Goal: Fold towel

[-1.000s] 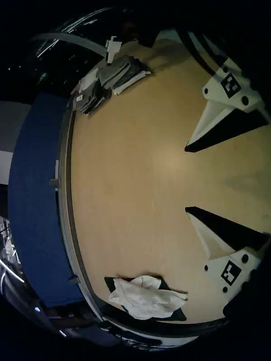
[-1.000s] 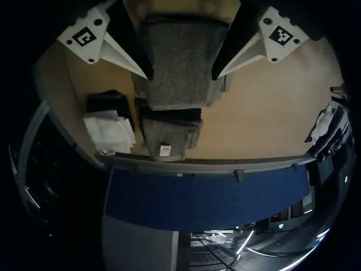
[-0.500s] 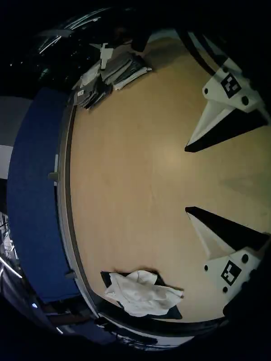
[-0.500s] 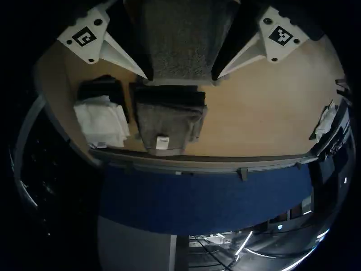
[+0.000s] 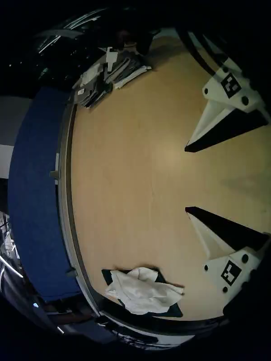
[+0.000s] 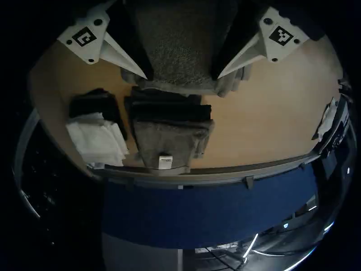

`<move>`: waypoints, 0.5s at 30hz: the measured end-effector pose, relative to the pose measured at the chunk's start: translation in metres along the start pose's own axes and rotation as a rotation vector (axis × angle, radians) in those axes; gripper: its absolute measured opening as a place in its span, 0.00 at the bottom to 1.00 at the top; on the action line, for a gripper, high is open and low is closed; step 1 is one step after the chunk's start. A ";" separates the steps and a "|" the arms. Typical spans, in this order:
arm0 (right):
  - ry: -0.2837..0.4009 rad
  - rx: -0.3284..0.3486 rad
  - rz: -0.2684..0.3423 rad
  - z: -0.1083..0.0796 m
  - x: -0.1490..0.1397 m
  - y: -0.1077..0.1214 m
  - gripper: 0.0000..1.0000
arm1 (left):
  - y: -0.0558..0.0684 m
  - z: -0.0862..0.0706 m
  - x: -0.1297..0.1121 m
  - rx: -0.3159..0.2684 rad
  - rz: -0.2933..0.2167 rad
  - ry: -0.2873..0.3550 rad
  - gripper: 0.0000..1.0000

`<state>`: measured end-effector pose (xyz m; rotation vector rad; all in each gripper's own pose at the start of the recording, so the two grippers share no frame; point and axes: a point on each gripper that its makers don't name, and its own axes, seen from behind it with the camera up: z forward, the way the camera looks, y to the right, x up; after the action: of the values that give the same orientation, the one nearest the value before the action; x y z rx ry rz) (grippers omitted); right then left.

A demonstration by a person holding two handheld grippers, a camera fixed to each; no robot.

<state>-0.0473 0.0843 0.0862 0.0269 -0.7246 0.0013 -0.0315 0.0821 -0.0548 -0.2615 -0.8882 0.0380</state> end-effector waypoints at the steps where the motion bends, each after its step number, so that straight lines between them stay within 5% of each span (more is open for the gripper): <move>1: 0.000 0.001 -0.001 -0.001 0.001 0.000 1.00 | 0.000 0.000 0.000 0.000 0.000 0.000 0.89; 8: 0.041 0.011 0.005 -0.022 0.020 -0.004 1.00 | 0.002 0.000 0.002 -0.004 0.000 0.005 0.89; 15: 0.112 0.020 0.011 -0.064 0.035 -0.016 1.00 | 0.003 -0.002 0.006 -0.007 -0.001 0.018 0.89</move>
<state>0.0217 0.0695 0.0609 0.0414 -0.6131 0.0200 -0.0264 0.0851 -0.0518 -0.2675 -0.8705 0.0317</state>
